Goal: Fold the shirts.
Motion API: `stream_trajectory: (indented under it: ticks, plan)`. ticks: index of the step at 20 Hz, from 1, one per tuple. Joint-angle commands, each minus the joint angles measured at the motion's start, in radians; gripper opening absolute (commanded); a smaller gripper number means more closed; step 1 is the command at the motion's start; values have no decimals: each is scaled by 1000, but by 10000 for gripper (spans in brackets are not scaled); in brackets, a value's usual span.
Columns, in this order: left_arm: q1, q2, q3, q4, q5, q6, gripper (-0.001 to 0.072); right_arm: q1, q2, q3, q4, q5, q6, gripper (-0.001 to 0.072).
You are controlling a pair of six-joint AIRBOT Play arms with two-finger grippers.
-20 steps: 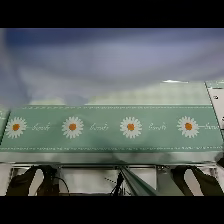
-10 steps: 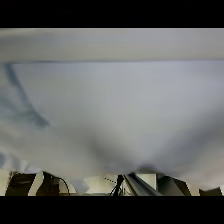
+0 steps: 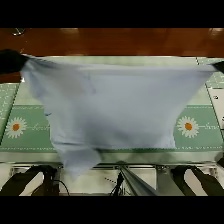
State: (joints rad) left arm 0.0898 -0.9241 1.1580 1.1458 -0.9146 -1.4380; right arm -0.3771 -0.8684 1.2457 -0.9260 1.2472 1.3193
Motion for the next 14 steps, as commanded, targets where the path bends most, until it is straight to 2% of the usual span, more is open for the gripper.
stream_trajectory:
  ticks: [1,3,5,6,10,12,14]
  plan:
    - [-94,-292,13,-30,225,-8,21,81,-256,-48,48,-231,-85,22]
    - [-118,-438,72,-32,283,-62,20,111,-423,-2,55,-315,-71,22]
    - [-119,-562,144,-32,284,-211,20,119,-578,98,57,-332,-33,22]
    - [-121,-603,171,-32,285,-242,21,119,-647,163,57,-315,-8,22]
    - [-119,-661,222,-33,261,-249,22,118,-806,351,52,-222,55,22]
    - [-99,-647,232,-32,188,-303,22,117,-827,388,50,-150,54,22]
    - [-79,-631,240,-32,48,-201,22,103,-828,401,42,-56,48,22]
